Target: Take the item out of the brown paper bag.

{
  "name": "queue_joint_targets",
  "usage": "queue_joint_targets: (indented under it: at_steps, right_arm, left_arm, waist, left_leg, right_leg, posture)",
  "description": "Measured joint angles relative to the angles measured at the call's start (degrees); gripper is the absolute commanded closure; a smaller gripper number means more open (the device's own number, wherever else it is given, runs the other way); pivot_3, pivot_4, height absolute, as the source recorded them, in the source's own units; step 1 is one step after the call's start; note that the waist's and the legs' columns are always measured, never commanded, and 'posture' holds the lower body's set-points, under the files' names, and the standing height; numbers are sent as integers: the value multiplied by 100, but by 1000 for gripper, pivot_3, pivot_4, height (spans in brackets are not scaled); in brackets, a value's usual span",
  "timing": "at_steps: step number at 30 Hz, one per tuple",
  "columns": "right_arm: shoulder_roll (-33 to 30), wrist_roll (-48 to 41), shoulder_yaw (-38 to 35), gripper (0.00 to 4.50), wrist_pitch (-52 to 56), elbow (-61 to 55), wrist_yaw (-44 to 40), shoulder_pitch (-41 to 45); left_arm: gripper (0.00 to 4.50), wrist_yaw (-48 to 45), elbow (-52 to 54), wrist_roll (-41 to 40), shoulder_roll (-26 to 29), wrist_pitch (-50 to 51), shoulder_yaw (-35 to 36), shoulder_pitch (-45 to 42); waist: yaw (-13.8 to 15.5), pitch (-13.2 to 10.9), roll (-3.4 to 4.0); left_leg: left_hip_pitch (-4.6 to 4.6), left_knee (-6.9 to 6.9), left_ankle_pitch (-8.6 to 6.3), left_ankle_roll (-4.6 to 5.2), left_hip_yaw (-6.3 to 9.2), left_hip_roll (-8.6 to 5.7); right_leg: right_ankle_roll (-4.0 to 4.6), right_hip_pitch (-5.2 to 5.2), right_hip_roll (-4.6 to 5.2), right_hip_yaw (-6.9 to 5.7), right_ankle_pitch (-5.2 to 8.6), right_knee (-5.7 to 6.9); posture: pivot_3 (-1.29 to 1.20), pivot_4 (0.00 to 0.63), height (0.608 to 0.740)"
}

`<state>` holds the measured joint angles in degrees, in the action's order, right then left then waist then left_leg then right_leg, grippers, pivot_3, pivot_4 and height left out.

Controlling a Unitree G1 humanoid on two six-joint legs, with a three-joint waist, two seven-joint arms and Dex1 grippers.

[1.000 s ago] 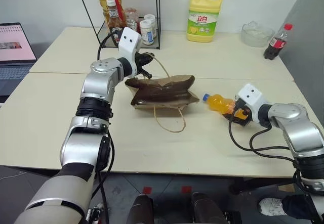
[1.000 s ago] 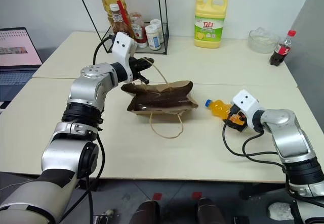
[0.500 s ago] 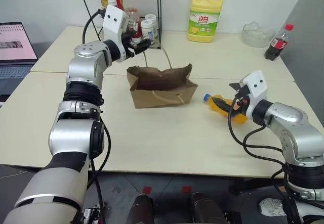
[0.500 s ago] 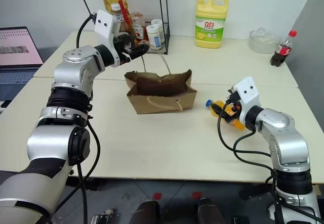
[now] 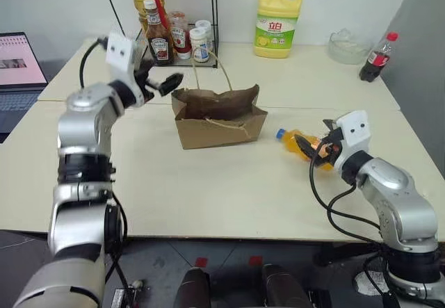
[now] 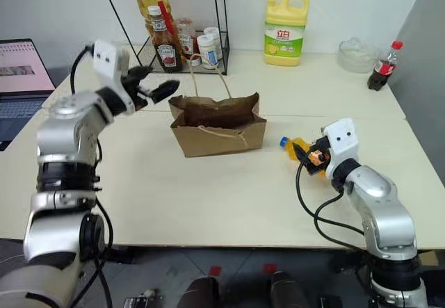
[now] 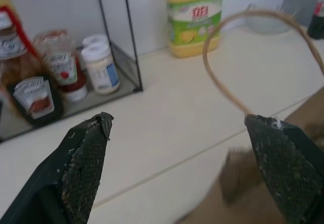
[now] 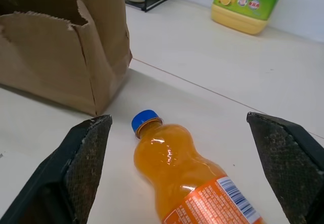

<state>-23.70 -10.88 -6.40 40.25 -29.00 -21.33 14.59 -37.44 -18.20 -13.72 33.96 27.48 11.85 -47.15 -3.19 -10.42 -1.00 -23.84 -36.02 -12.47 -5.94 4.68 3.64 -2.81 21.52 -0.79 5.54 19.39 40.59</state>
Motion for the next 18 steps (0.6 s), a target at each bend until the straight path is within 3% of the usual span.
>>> queue_joint_targets:
  at_steps: [6,8,13,18]
  right_arm:
    - [507,388,396,0,-362,-971,615,-1351]
    - [892,380,434,0,-252,-1034,879,-1644]
    - [1668,286,450,0,107,-1329,1410,-2089]
    - [1784,311,445,0,303,-1335,1631,-2311]
  left_arm:
    - [54,782,1897,-94,171,324,1027,2190]
    - [54,991,2499,-132,-143,616,1079,3050]
    - [54,1706,3879,-87,-1250,916,567,4719]
    - [54,2241,4485,120,-1816,935,-108,5106]
  waist:
    - [-15,3,2]
    - [17,3,1]
    - [161,18,-30]
    - [141,28,-39]
  left_leg:
    - [8,9,-1,0,-6,5]
    - [6,-2,-5,6,-3,3]
    - [13,-5,-8,12,1,-1]
    - [21,-1,-9,13,-4,0]
  right_leg:
    - [1,-2,1,9,1,-3]
    - [1,-4,3,6,1,6]
    - [-1,-12,7,2,1,12]
    - [-2,-12,3,8,1,11]
  posture:
    - [0,150,740]
    - [0,150,740]
    - [0,150,740]
    - [0,150,740]
